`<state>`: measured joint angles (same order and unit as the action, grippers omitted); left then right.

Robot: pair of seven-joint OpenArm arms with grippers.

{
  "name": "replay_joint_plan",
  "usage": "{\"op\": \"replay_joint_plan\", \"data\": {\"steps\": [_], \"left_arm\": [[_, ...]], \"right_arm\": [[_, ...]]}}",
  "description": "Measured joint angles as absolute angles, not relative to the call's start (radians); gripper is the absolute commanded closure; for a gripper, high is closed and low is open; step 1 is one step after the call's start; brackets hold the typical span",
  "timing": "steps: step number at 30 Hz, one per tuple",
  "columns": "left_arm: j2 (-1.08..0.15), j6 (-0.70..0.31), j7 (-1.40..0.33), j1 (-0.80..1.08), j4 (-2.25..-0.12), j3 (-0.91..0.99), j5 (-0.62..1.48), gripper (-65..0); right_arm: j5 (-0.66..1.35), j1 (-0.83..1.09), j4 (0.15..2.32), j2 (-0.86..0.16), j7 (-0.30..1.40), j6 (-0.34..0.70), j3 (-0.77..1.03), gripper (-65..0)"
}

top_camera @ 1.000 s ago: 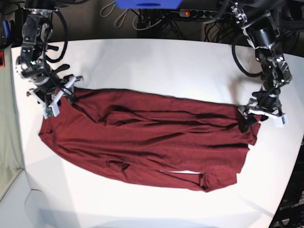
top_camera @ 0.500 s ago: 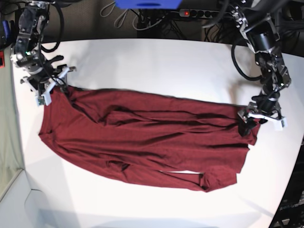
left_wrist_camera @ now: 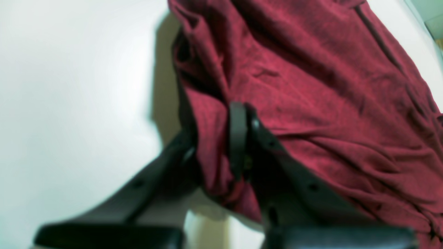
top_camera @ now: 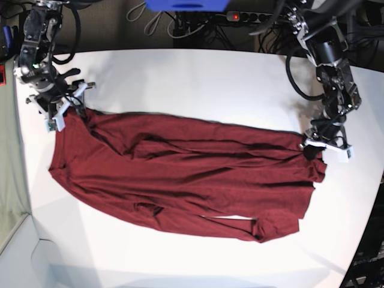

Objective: Layout the t-shirt on the table in an organized manner, then fold the t-shirt properly
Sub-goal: 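Pull the shirt edge with the left gripper toward its corner, then pull both held corners apart to flatten the red shirt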

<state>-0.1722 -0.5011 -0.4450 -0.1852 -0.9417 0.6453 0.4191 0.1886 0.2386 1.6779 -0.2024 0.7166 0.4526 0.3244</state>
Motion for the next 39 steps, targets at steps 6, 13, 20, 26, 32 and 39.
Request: {"op": "replay_joint_plan", "data": {"steps": [6, 13, 20, 26, 32, 39], "left_arm": [[-0.184, -0.502, -0.453, -0.178, -0.947, 0.648, 0.422, -0.3], [-0.214, -0.501, -0.468, -0.124, -1.003, 0.65, 0.422, -0.3], [-0.216, -0.505, -0.528, -0.047, -1.172, 0.65, 0.42, -0.3], [-0.203, -0.509, -0.545, 0.054, -1.289, 0.677, 0.42, -0.3], [-0.194, -0.502, -0.544, 0.154, -1.384, 0.715, 0.418, -0.3], [-0.164, -0.509, -0.55, 0.252, -1.468, 0.735, 0.42, -0.3]], "right_arm": [[0.189, 0.209, 1.588, -0.212, 0.638, 0.453, 0.324, -31.3], [0.188, 0.214, 1.551, -0.224, 0.593, 0.452, 0.324, -12.3], [0.191, 0.25, 1.568, -0.23, 0.588, 0.456, 0.323, -5.9], [0.197, 0.311, 1.604, -0.249, 0.585, 0.456, 0.323, -5.9], [0.196, 0.359, 1.632, -0.249, 0.587, 0.58, 0.363, -5.7], [0.187, 0.401, 1.664, -0.208, 0.601, 0.676, 0.464, -5.7]]}}
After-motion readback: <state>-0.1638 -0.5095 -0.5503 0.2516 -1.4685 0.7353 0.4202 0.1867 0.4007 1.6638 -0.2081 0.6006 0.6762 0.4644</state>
